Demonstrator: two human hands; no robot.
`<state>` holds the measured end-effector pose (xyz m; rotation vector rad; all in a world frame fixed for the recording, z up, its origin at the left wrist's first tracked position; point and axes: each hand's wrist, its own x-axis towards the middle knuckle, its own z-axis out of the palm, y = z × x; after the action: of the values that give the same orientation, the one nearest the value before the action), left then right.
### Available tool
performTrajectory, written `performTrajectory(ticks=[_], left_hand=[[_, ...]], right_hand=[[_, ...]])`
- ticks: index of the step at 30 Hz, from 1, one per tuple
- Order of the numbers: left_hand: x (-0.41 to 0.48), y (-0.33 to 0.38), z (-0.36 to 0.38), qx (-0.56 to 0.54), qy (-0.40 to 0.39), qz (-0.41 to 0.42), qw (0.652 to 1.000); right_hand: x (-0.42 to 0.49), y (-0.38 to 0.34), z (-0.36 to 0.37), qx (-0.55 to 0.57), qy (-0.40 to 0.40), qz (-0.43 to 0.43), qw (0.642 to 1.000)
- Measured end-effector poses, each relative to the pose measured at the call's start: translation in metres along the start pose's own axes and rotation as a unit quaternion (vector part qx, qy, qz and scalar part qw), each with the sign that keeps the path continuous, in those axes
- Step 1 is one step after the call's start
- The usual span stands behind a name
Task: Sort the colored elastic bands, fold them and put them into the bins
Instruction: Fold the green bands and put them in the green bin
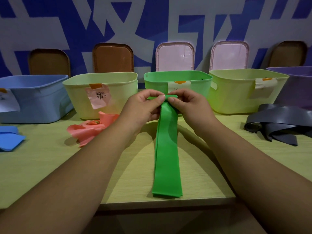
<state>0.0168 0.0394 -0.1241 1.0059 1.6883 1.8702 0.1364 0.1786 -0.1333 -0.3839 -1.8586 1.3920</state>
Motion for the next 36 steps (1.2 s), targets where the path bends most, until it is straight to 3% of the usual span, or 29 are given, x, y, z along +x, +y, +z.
performTrajectory(ticks=[14, 24, 36], left_hand=[[-0.001, 0.01, -0.007, -0.03, -0.022, -0.024, 0.999], [-0.002, 0.01, -0.006, -0.081, -0.044, -0.054, 0.994], [0.003, 0.005, -0.009, -0.071, -0.022, -0.026, 0.997]], right_hand=[[-0.003, -0.009, 0.001, -0.03, -0.033, 0.002, 0.999], [-0.001, -0.003, 0.001, 0.011, -0.034, 0.003, 0.999], [-0.004, -0.002, 0.002, 0.045, -0.052, 0.041, 0.997]])
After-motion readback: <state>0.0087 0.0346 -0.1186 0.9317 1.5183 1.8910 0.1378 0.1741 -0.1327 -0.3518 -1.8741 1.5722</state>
